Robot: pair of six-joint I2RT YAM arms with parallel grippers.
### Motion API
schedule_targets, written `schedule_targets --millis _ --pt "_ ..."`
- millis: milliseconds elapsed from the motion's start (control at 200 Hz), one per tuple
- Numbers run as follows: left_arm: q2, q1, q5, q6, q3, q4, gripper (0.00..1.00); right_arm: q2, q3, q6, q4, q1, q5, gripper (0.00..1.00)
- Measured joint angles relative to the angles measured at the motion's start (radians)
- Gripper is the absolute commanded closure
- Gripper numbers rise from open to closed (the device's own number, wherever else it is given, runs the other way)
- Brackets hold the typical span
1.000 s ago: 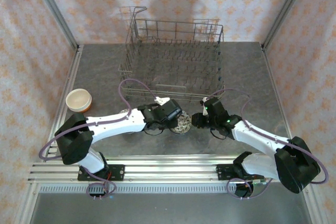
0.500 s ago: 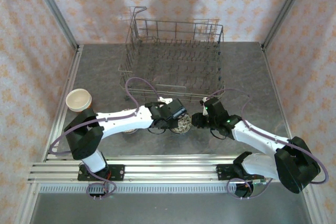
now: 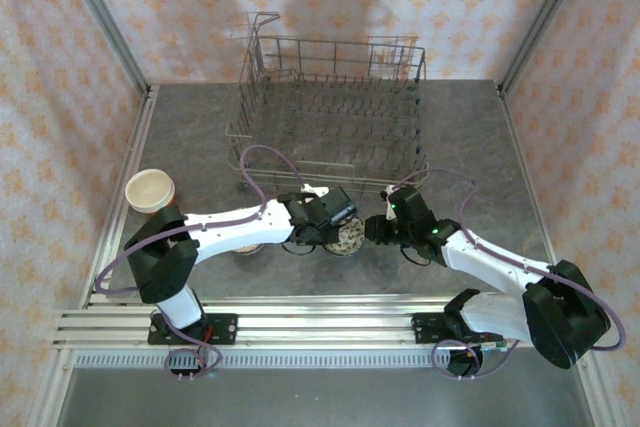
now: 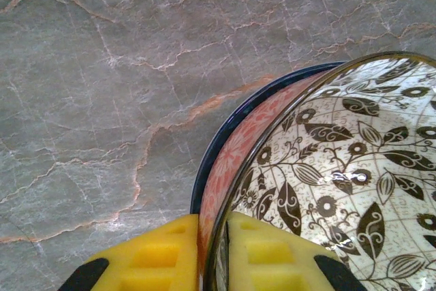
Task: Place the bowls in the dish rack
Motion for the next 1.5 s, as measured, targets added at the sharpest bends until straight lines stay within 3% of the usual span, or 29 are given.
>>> schedule_targets --millis 190,555,936,1301,1501 --pt "0.003 0.0 -0.013 0.0 0.01 -0.018 0.95 -0.008 -0.003 -0.003 -0.003 0.002 0.004 0.64" --pt "-0.002 0.0 -0.015 0.0 0.012 -0.022 0.99 -0.136 -0.003 -0.006 -0.035 0.002 0.044 0.51" --pt "-0.066 -0.014 -0.015 0.009 0.02 -0.019 1.0 -0.187 -0.002 -0.007 -0.092 0.002 0.048 0.46" --pt "-0.163 -0.02 0.01 0.104 0.029 0.0 1.0 -0.418 0.15 -0.007 -0.338 0.002 0.041 0.38" --pt "-0.178 -0.017 0.079 0.195 0.066 0.042 1.0 -0.434 0.296 -0.034 -0.5 0.002 0.001 0.34"
